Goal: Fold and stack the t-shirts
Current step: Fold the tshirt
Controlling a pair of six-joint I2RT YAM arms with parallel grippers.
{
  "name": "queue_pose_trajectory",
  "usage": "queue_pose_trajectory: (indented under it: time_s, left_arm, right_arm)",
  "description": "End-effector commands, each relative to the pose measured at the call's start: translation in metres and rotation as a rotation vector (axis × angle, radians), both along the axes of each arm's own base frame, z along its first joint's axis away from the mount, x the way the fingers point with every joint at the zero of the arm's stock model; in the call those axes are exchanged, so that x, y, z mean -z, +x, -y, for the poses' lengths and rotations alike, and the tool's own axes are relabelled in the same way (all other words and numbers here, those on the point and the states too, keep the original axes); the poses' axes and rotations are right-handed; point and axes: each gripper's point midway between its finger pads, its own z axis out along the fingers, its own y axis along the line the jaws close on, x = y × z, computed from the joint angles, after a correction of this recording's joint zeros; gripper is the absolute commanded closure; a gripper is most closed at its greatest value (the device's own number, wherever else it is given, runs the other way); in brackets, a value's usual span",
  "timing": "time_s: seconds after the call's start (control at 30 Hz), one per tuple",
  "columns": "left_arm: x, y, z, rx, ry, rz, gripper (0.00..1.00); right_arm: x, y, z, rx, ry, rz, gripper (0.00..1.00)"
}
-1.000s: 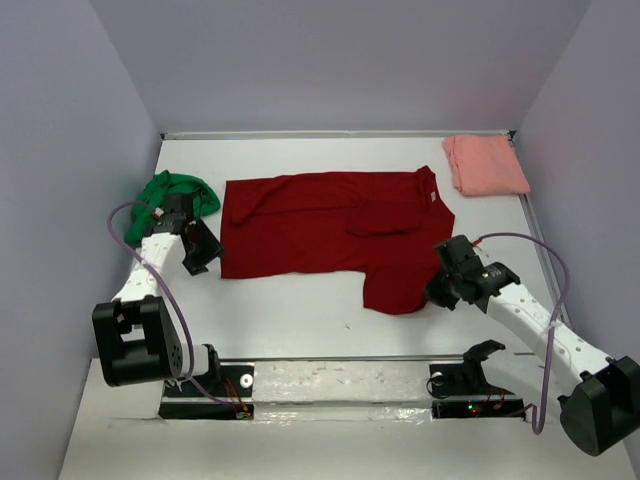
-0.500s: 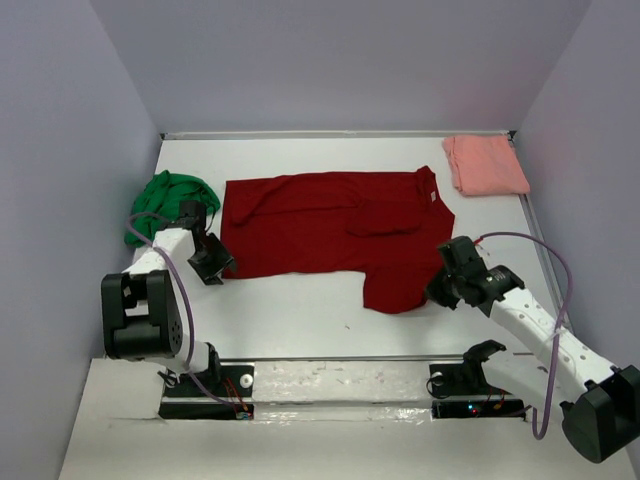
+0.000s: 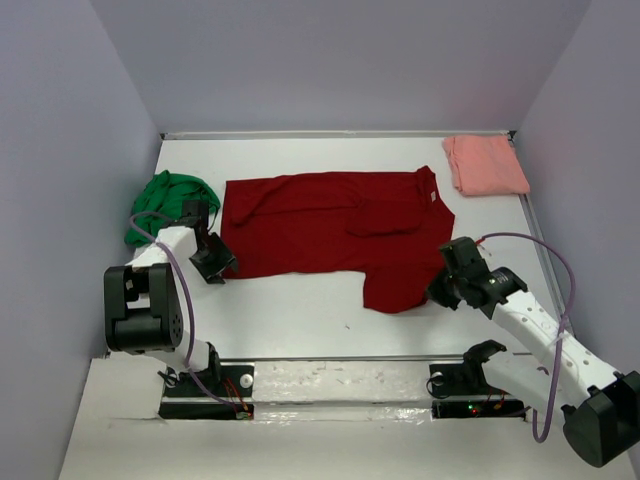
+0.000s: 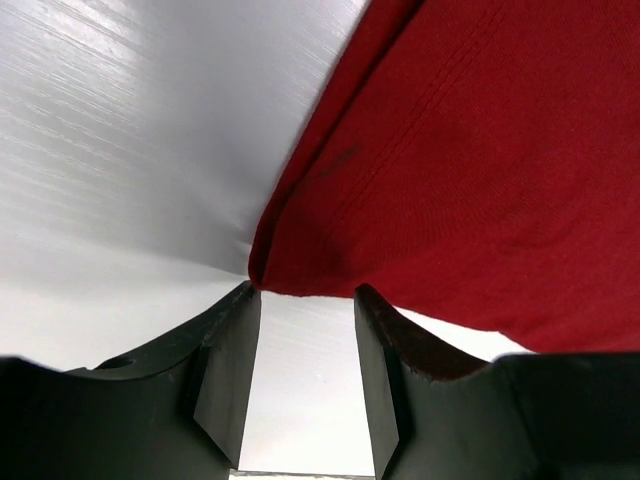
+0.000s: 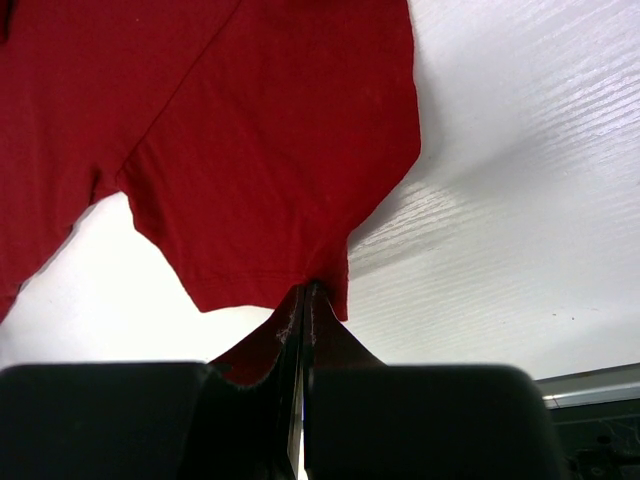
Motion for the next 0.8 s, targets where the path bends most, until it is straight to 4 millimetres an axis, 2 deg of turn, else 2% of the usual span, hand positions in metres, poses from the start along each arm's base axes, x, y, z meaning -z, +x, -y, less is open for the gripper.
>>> queue_pose_trajectory:
  time_s: [0.0,0.23,0.37,0.43,0.6,0.77]
  left_arm:
    - [-0.006,0.005,-0.007,-0.023,0.040,0.005,0.48]
    - [0.003,0.005,-0.008,-0.028,0.042,-0.019,0.52]
    - [0.004,0.007,-0.011,-0.030,0.056,-0.020,0.61]
    - [0.004,0.008,-0.013,-0.028,0.061,-0.022,0.68]
    - [0.003,0.009,-0.012,-0.016,0.058,-0.019,1.00]
    - [-0.009,0.010,-0.015,-0.009,0.075,0.028,1.00]
  right_arm:
    - [-0.009,0.004,0.000,0.007,-0.004,0.035,1.00]
    - [-0.007,0.003,0.001,0.001,-0.008,0.026,1.00]
    - [-0.005,0.003,0.000,0.002,-0.007,0.025,1.00]
    - [-0.004,0.002,0.000,0.001,-0.006,0.021,1.00]
    - [-0.001,0.002,0.001,0.001,-0.012,0.012,1.00]
    - [-0.002,0.006,0.007,0.026,-0.046,0.027,1.00]
